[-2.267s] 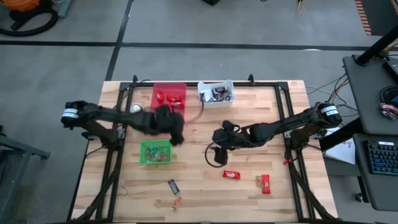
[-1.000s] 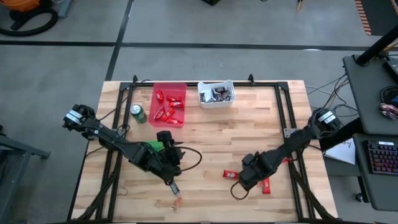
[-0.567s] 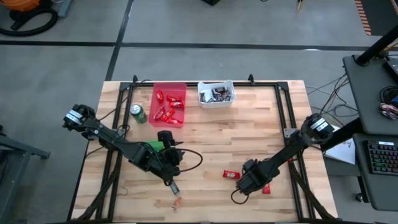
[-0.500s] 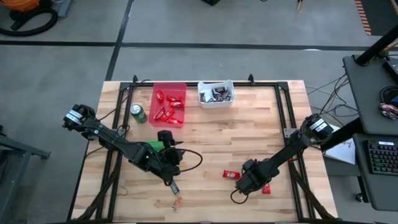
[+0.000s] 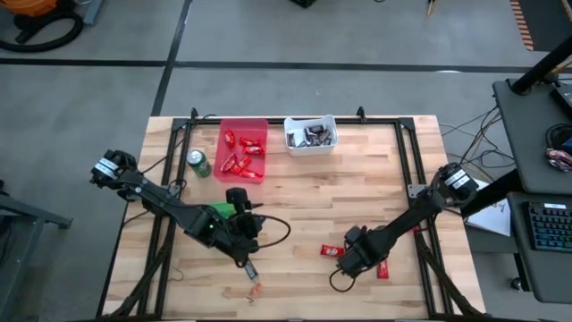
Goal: Organize candy in baskets
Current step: Put the orange gummy into the green bin
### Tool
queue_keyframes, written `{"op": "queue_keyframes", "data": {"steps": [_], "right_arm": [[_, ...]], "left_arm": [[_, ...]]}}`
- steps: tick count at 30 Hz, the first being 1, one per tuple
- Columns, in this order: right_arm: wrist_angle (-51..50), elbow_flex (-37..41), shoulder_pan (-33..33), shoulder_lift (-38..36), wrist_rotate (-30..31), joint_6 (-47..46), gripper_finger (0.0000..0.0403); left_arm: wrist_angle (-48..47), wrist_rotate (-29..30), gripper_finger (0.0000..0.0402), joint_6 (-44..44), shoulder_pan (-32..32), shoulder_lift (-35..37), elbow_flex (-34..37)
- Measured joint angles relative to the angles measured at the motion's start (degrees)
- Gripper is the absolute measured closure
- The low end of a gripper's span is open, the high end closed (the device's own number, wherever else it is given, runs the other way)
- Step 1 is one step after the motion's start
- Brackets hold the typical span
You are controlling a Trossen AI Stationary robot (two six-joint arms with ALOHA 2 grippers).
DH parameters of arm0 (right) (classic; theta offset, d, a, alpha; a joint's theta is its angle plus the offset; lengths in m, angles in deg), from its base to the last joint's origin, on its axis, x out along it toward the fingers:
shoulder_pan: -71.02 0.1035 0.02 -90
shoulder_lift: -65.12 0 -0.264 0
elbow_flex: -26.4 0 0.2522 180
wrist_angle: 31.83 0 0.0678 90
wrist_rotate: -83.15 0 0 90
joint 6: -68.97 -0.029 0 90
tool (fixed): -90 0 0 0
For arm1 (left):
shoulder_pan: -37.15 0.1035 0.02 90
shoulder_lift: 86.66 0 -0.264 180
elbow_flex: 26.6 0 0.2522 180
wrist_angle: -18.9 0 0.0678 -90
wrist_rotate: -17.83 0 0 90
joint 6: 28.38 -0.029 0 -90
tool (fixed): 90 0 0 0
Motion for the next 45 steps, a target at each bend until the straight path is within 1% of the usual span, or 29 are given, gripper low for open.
{"op": "queue_keyframes", "data": {"steps": [3,5,8,11,13,15,17,18,21,23,25,28,30,34,36,40,42,45], "right_arm": [[-2.18,-1.22,-0.99,-2.12,0.95,2.39,0.0393],[-4.45,-2.26,-1.5,-3.95,3.04,4.05,0.0394],[-7.31,-3.45,-2.36,-6.88,9.74,6.07,0.0394],[-5.62,-3.83,-3.85,-9.95,18.94,11.31,0.0394],[-2.41,-3.7,-5.06,-11.38,25.28,17.3,0.0394],[3.72,-3.4,-6.69,-12.13,31.1,23.57,0.0394],[11.57,-3.01,-8.68,-12.29,34.84,31.95,0.0394],[16.59,-2.61,-9.76,-12.25,35.67,36.79,0.0394],[34.54,-0.98,-13.34,-10.9,36.12,50.11,0.0394],[45.05,-0.18,-15.65,-9.08,36.11,56.64,0.0394],[53.3,0.07,-17.91,-6.79,36.05,63.09,0.0394],[65.1,0.11,-21.01,-2.61,35.93,71.22,0.0394],[73.06,0.12,-22.83,0.33,34.16,75.6,0.0394],[87.44,0.12,-25.84,6.0,27.52,79.72,0.0394],[92.55,-0.14,-27.05,8.73,25.43,80.78,0.0394],[99.04,-2.69,-28.66,13.76,20.12,83.41,0.0394],[100.59,-4.87,-28.82,16.26,18.56,84.28,0.0394],[100.53,-8.38,-28.87,19.79,18.38,86.17,0.0394]], "left_arm": [[-0.02,0.0,0.021,0.02,-0.3,0.02,0.0],[-0.02,0.0,0.021,0.1,-0.47,0.04,0.0],[-0.01,0.0,0.021,1.13,-0.74,0.09,0.0],[0.0,0.16,0.021,2.22,-1.3,0.09,0.0],[0.05,1.09,0.021,2.62,-2.14,0.13,0.0],[0.07,3.52,0.021,2.63,-3.42,0.2,0.0],[0.17,6.83,0.021,2.66,-4.84,0.33,0.0],[0.18,8.41,0.021,2.88,-5.54,0.42,0.0],[-0.18,12.49,0.021,3.6,-7.34,0.9,0.0],[-1.36,14.24,0.021,4.36,-8.37,1.6,-0.28],[-3.33,16.56,0.021,5.41,-9.26,2.26,-1.63],[-8.27,21.94,0.021,7.22,-10.6,3.41,-4.68],[-12.1,24.54,0.021,8.18,-11.38,3.99,-7.17],[-21.39,25.37,0.021,10.72,-12.95,4.71,-13.06],[-25.85,25.41,0.021,12.43,-13.65,4.72,-15.85],[-31.31,25.38,0.021,15.13,-15.12,4.74,-19.91],[-33.17,25.17,0.021,16.04,-15.85,4.74,-21.26],[-33.79,25.07,0.021,16.58,-16.77,4.76,-22.25]]}}
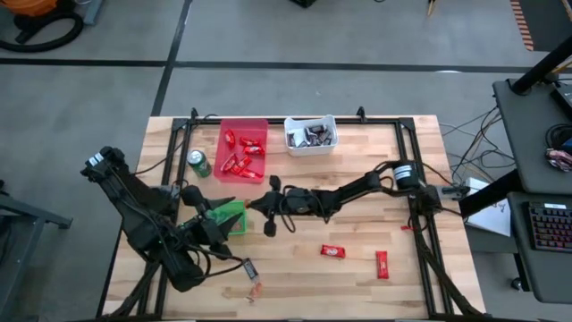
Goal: Organize candy in baskets
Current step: Put the orange gummy into the green bin, then put the brown chocolate into the white bin
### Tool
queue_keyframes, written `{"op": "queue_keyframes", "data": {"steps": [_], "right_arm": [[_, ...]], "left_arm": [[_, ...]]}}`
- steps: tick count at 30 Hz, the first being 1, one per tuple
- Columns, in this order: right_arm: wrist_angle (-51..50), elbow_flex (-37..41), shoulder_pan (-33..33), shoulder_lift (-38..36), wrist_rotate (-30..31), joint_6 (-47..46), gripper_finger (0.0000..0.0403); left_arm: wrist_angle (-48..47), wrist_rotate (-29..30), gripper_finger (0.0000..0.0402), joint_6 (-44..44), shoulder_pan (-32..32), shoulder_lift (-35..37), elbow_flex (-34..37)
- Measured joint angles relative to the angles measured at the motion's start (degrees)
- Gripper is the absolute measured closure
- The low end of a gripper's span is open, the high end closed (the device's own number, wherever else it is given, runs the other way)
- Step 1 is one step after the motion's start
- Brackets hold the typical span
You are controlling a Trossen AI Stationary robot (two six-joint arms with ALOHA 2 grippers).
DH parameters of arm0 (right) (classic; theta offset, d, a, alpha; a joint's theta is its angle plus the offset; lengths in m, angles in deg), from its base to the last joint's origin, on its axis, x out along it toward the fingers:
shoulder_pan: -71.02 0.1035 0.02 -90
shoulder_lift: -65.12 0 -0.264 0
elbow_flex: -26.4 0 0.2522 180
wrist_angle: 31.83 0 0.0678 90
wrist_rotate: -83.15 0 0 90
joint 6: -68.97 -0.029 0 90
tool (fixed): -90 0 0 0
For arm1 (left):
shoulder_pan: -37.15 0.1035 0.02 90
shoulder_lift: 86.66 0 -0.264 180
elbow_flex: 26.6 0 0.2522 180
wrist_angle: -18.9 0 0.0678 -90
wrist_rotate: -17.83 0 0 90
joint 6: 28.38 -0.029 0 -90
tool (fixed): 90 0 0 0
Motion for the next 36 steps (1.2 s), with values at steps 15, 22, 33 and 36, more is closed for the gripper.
{"op": "queue_keyframes", "data": {"steps": [15,22,33,36], "right_arm": [[-4.35,-12.7,-0.31,10.5,-0.46,2.81,0.0385],[-7.25,-12.96,-0.33,10.5,-0.48,1.88,0.0308],[-14.17,-12.96,-0.3,7.55,-0.46,2.17,0.0212],[-19.22,-12.89,-0.12,4.73,-0.46,3.0,0.0203]], "left_arm": [[-0.57,-0.14,0.021,3.11,-0.68,0.02,-0.35],[-0.69,-0.18,0.021,3.9,-0.68,0.02,-0.35],[-0.59,-0.57,0.021,5.47,-0.66,0.02,-0.33],[-0.46,-3.84,0.021,7.29,-0.48,0.02,-0.32]]}}
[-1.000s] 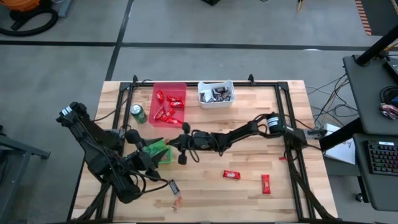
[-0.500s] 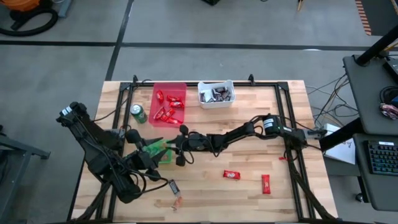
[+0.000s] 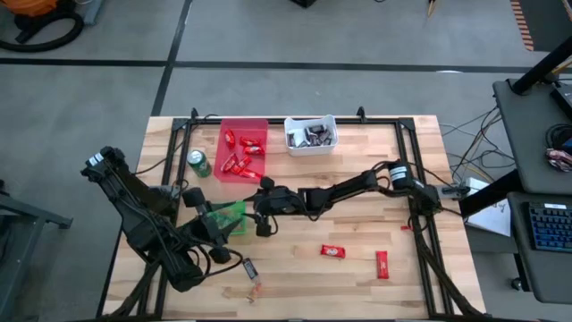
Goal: Organize candy in baskets
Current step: Put the brown chocolate into the white bin
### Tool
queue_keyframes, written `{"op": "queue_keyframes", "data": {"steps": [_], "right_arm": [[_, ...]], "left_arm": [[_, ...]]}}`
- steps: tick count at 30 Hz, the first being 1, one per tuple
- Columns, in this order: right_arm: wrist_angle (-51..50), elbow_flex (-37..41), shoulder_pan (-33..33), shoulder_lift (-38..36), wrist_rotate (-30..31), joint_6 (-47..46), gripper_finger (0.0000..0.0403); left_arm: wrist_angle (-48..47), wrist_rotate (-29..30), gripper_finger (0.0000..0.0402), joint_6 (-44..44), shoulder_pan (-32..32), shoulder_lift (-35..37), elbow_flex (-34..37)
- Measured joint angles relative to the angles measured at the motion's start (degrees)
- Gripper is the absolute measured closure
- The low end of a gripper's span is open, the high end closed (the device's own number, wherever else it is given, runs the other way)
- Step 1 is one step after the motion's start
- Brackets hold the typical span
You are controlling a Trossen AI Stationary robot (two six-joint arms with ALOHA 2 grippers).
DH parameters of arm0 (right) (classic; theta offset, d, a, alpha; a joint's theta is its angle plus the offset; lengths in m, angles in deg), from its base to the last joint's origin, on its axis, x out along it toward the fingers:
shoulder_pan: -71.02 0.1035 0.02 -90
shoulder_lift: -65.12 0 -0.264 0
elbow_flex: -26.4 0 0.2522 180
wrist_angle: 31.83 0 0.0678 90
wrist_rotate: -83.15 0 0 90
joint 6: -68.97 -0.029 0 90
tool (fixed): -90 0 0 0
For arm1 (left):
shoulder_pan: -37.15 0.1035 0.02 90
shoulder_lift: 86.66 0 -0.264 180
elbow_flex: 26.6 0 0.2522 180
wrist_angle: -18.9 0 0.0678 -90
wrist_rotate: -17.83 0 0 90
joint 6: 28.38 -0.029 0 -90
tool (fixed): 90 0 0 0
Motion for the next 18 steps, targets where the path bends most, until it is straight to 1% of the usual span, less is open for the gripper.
{"op": "queue_keyframes", "data": {"steps": [2,5,7,10,14,15,16,18], "right_arm": [[-4.34,0.06,0.31,-2.25,-0.1,0.68,0.02],[-12.28,0.67,0.9,-6.46,-1.23,2.17,0.02],[-15.82,2.18,1.3,-9.69,-1.32,2.92,0.02],[-18.13,7.16,1.81,-15.49,-1.33,3.21,0.02],[-18.82,16.09,2.38,-24.57,-1.33,0.7,0.02],[-19.1,18.25,2.54,-26.86,-1.3,-0.06,0.02],[-19.11,20.25,2.77,-29.0,-1.29,-1.02,0.02],[-19.01,23.72,3.38,-32.75,-1.32,-2.54,0.02]], "left_arm": [[-0.02,-4.14,0.021,2.18,0.44,-0.16,0.02],[0.0,-13.04,0.021,4.72,0.86,-0.74,0.02],[-0.04,-17.77,0.021,5.17,0.89,-1.44,0.04],[-0.12,-23.84,0.021,5.08,0.83,-2.82,0.06],[0.01,-33.84,0.021,4.82,0.84,-5.39,0.08],[0.16,-35.58,0.021,4.37,1.0,-6.16,0.08],[0.18,-36.6,0.021,3.62,1.0,-7.05,0.08],[0.54,-36.73,0.021,1.02,1.05,-9.27,0.08]]}}
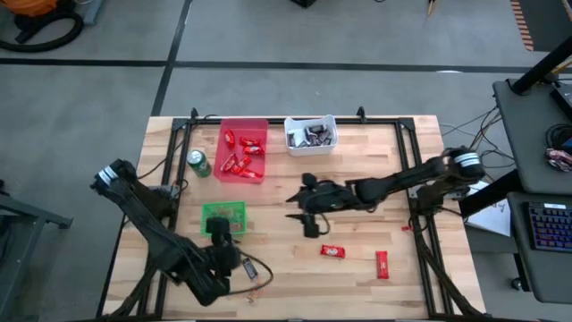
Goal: Organize candy in baskets
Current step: Put the brown chocolate into the white bin
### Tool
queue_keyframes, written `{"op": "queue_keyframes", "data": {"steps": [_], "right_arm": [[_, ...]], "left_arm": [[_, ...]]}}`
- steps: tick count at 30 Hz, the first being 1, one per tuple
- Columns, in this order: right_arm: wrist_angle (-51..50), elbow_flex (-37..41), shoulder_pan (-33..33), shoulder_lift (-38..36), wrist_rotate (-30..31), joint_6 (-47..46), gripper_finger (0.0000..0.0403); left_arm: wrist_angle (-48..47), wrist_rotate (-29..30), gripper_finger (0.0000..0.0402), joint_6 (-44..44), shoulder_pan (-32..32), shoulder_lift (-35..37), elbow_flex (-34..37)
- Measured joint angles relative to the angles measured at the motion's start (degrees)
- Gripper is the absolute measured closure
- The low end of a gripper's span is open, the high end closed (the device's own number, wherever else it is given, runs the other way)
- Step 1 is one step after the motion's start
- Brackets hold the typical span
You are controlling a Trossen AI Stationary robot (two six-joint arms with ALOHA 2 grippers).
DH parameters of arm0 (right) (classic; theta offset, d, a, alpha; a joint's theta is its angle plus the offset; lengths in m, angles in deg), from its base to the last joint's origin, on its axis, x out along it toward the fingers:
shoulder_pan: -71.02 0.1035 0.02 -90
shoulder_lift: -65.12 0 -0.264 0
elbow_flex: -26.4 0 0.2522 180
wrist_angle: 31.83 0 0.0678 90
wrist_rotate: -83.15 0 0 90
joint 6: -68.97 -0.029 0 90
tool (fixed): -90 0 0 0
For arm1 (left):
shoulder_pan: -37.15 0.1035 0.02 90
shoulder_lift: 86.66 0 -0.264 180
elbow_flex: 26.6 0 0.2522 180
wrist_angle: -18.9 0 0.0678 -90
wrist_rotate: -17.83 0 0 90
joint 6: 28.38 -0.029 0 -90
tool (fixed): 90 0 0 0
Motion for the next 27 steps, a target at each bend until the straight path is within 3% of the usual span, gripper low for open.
{"op": "queue_keyframes", "data": {"steps": [3,7,17,27], "right_arm": [[0.34,3.88,0.85,-4.01,0.01,-2.57,0.02],[1.51,6.6,1.77,-6.95,0.48,-3.81,0.0199],[1.6,6.94,4.53,-7.23,0.51,-3.78,0.02],[1.42,6.94,5.16,-6.92,0.49,-3.54,0.0199]], "left_arm": [[1.91,-0.94,0.021,-6.81,0.77,-3.87,0.0],[4.15,-8.46,0.021,-12.82,3.7,-8.79,0.0],[10.84,-16.57,0.021,-25.19,6.29,-15.46,0.61],[24.99,-18.61,0.021,-28.37,6.7,-15.37,12.93]]}}
